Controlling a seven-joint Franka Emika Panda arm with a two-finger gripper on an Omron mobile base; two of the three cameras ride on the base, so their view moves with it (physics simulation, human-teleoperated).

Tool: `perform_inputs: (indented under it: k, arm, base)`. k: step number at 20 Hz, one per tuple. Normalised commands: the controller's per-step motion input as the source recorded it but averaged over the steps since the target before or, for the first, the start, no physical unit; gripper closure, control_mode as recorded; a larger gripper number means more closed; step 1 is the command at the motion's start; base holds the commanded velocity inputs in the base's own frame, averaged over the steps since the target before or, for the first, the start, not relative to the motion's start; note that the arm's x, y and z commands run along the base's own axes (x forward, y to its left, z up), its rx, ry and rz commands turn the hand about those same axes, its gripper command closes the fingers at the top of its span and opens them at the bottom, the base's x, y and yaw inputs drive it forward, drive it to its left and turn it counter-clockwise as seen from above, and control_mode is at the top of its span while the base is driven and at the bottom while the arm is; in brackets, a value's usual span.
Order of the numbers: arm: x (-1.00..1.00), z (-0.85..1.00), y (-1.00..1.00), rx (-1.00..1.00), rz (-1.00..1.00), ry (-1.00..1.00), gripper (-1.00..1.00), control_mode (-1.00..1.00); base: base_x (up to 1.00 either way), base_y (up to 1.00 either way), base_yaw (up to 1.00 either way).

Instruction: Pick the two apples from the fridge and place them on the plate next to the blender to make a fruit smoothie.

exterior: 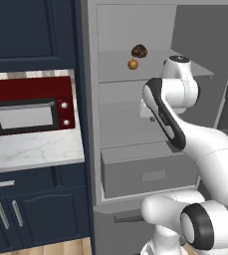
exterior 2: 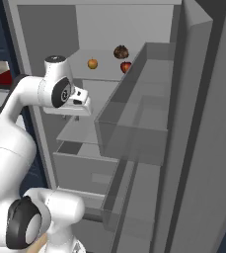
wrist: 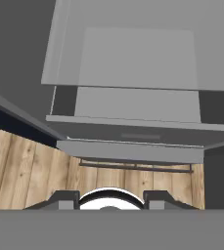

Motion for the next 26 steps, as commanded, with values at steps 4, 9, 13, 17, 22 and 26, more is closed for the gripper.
perform_inputs:
  k: [4,9,13,17,22,26]
  arm:
    - [0.0,0.0,0.03,-0.02,0.0,0.0,-1.0,-1.0]
    - [-0.16,0.11,0.01,0.0,0.0,-0.22,-1.0,-1.0]
    - [-0.27,0.45,0.0,0.02,0.0,-0.37,-1.0,-1.0]
    - [-0.03,0.75,0.0,0.0,0.0,-0.41,-1.0,-1.0]
    - [0.16,0.87,0.0,0.0,0.0,-0.3,-1.0,-1.0]
    - [0.67,0.44,0.11,0.0,-0.02,-0.09,-1.0,-1.0]
  base:
    - [0.0,0.0,0.0]
    - [0.0,0.0,0.0]
    - [0.0,0.0,0.0]
    - [0.0,0.0,0.0]
    - [0.0,0.0,0.0]
    - [0.0,0.0,0.0]
